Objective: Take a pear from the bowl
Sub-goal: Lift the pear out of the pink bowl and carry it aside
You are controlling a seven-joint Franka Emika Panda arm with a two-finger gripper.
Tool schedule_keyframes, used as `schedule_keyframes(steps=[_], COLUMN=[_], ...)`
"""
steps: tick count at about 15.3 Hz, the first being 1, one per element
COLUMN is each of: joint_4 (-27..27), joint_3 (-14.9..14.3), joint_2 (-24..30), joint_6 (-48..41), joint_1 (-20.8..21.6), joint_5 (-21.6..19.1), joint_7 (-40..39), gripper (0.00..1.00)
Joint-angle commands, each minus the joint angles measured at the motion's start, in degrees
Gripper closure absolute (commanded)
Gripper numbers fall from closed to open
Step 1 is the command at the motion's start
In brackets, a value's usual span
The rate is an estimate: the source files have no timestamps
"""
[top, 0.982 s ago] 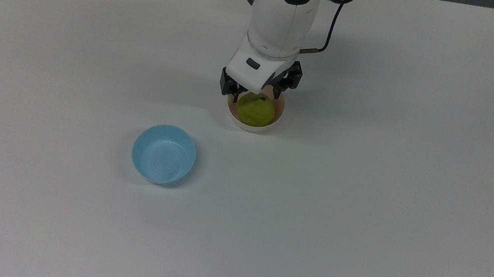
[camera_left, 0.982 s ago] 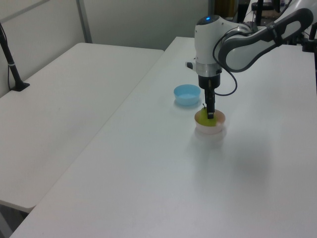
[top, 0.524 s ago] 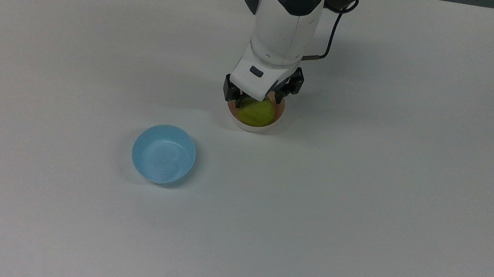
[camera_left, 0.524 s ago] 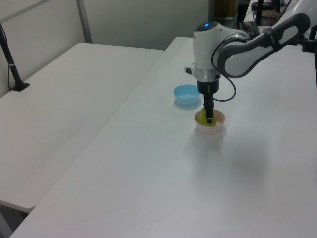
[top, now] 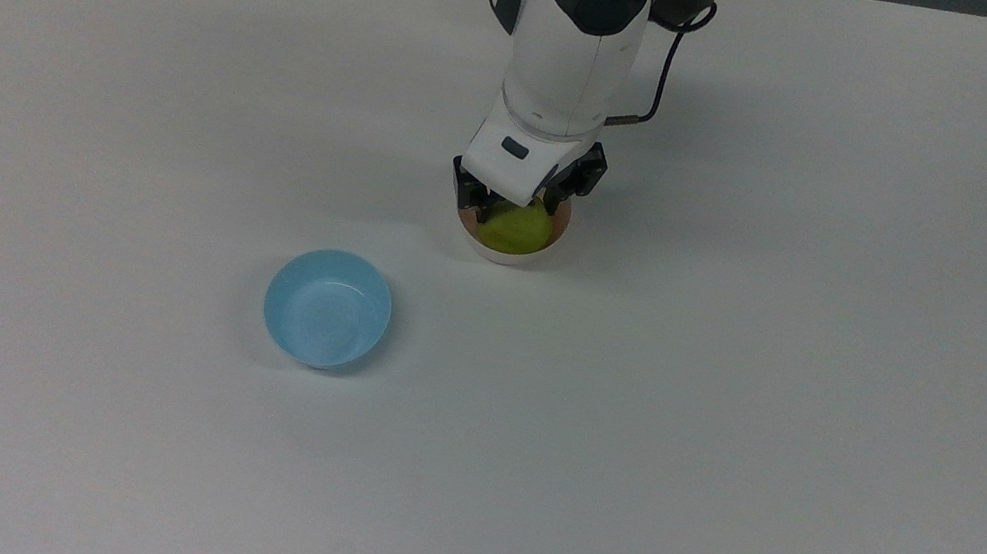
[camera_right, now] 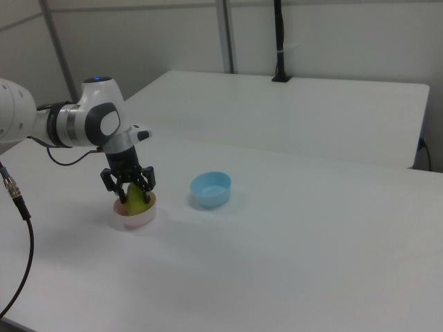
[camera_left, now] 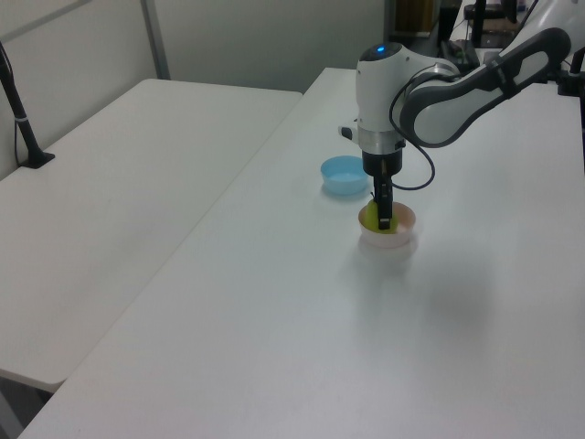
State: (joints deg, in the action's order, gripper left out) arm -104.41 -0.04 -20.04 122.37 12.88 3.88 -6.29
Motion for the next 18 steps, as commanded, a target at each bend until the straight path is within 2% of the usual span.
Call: schedule_keyframes(steps=[1, 12, 13, 18], joint_4=[-1.3, -0.4, 0.9, 3.2], joint_3=[-0.7, -0.6, -0.6, -2.1], joint_2=[0.9, 8.6, 9.5, 9.6], joint_6=[1.7, -6.3, -8.7, -11.0], joint_1=[0.7, 0.7, 0.6, -1.9], joint_5=[0.9, 0.2, 0.0, 0.1], joint_7=[-0.6, -0.5, -0.5, -1.2], gripper=[0.61, 0.62, 0.62, 0.62])
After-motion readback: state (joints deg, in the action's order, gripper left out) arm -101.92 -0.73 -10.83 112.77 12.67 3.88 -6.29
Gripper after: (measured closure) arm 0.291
